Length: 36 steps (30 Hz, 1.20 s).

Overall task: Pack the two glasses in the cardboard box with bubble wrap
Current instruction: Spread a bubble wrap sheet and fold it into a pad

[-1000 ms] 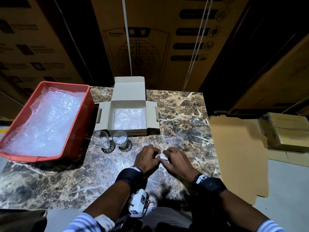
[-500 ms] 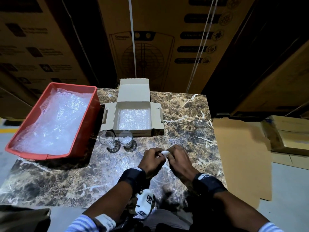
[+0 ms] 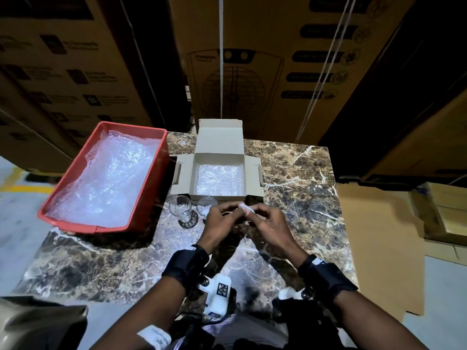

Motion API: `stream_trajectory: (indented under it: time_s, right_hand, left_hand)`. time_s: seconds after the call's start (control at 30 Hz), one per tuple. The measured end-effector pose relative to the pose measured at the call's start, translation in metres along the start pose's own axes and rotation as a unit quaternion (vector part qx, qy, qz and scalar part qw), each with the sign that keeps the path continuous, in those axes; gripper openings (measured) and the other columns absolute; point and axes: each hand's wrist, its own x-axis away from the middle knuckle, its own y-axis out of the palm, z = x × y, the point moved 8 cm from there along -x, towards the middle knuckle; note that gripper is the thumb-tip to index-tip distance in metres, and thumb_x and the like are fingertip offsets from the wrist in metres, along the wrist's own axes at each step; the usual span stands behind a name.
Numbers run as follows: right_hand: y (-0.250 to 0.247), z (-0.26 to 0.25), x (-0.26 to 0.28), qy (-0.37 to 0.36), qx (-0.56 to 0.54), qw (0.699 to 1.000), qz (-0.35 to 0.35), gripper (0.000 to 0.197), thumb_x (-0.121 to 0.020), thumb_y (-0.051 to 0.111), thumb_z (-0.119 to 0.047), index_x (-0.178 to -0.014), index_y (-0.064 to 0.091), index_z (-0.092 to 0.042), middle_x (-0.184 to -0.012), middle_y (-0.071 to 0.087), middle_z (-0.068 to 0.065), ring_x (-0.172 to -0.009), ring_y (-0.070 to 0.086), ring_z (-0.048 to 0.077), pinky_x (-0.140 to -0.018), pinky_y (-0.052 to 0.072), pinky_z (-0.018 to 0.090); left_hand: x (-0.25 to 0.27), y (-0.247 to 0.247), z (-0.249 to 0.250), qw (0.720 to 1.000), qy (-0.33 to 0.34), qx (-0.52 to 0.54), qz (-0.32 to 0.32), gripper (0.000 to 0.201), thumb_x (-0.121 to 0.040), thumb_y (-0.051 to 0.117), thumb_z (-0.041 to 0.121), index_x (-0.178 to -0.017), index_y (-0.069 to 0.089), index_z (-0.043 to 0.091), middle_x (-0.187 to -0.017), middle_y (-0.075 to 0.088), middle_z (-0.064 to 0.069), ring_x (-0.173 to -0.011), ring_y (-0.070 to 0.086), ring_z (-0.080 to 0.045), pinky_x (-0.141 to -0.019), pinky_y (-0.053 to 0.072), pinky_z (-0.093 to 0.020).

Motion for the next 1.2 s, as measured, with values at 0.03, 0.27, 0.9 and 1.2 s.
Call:
stream_trajectory:
  time_s: [0.03, 0.27, 0.9, 1.2]
  right_hand:
    - [0.005, -0.005, -0.003, -0.010, 0.007, 1.000, -0.009, 0.015, -0.094, 0.073, -0.024, -0.098, 0.078, -0.011, -0.087, 0.078, -0.007, -0.081, 0.074, 0.006, -0.067, 0.053, 0.014]
    - [0.050, -0.012, -0.050, -0.053, 0.207, 0.975, -0.067, 0.014, -0.097, 0.069, -0.029, -0.103, 0.076, -0.019, -0.093, 0.075, -0.009, -0.083, 0.069, 0.000, -0.070, 0.048, 0.017]
    - [0.138, -0.025, -0.084, -0.075, 0.664, 0.712, -0.216, 0.030, -0.093, 0.060, -0.015, -0.123, 0.060, -0.010, -0.116, 0.062, 0.017, -0.108, 0.062, 0.039, -0.079, 0.043, 0.038]
    - [0.151, -0.017, -0.099, -0.035, 0.670, 0.702, -0.239, 0.026, -0.089, 0.067, -0.018, -0.115, 0.066, -0.012, -0.116, 0.064, 0.015, -0.107, 0.063, 0.036, -0.074, 0.036, 0.032]
  left_hand:
    - [0.001, -0.007, 0.004, 1.000, 0.010, -0.011, -0.003, 0.020, -0.091, 0.078, 0.024, -0.109, 0.079, 0.015, -0.105, 0.079, -0.002, -0.102, 0.074, -0.024, -0.086, 0.061, -0.038]
    - [0.007, -0.078, 0.026, 0.944, 0.131, -0.278, 0.121, 0.051, -0.069, 0.079, 0.034, -0.118, 0.067, 0.032, -0.115, 0.063, 0.012, -0.106, 0.061, -0.010, -0.099, 0.046, -0.041]
    - [-0.020, -0.098, 0.006, 0.917, 0.151, -0.368, 0.025, 0.068, -0.059, 0.063, 0.068, -0.120, 0.067, 0.038, -0.107, 0.066, 0.016, -0.100, 0.056, -0.016, -0.090, 0.036, -0.049]
    - [-0.017, -0.102, 0.018, 0.872, 0.183, -0.450, 0.059, 0.049, -0.059, 0.064, 0.068, -0.098, 0.071, 0.039, -0.100, 0.070, 0.021, -0.095, 0.041, -0.015, -0.074, 0.016, -0.037]
